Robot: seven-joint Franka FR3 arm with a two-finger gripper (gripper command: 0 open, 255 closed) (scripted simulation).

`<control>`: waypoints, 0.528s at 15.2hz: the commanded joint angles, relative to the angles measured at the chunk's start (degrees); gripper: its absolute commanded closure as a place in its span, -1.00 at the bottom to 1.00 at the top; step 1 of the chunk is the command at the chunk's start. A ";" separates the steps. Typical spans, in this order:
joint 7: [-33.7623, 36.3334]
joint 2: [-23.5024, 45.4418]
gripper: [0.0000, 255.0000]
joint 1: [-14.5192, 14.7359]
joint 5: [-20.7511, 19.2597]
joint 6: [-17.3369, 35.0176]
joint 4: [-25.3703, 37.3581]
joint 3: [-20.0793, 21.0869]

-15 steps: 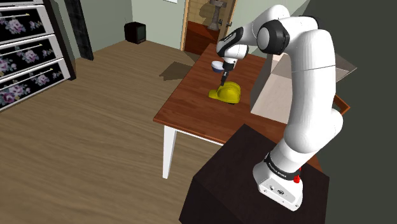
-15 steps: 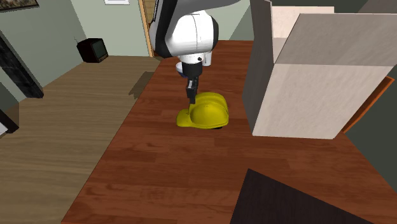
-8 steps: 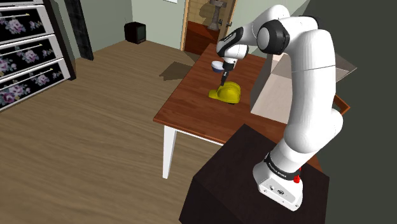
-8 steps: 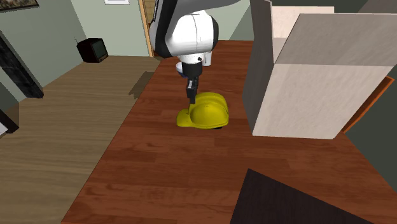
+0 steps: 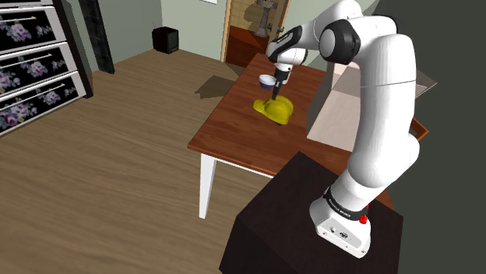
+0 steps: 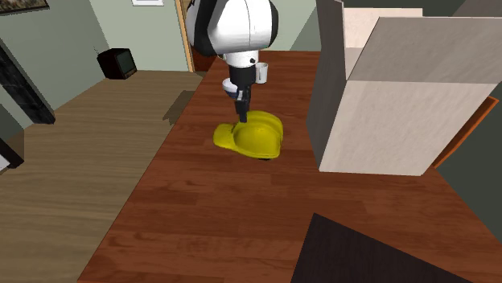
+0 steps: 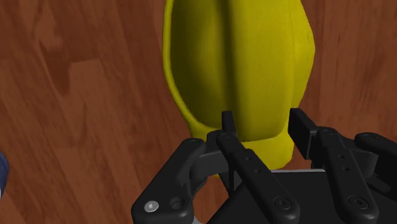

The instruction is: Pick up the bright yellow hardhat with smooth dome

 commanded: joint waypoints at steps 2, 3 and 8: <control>0.33 -1.29 1.00 0.24 -0.59 -1.67 0.55 -0.41; 0.44 -1.68 1.00 0.31 -0.79 -2.24 0.76 -0.53; 0.89 -3.20 1.00 0.57 -1.56 -4.67 1.78 -1.00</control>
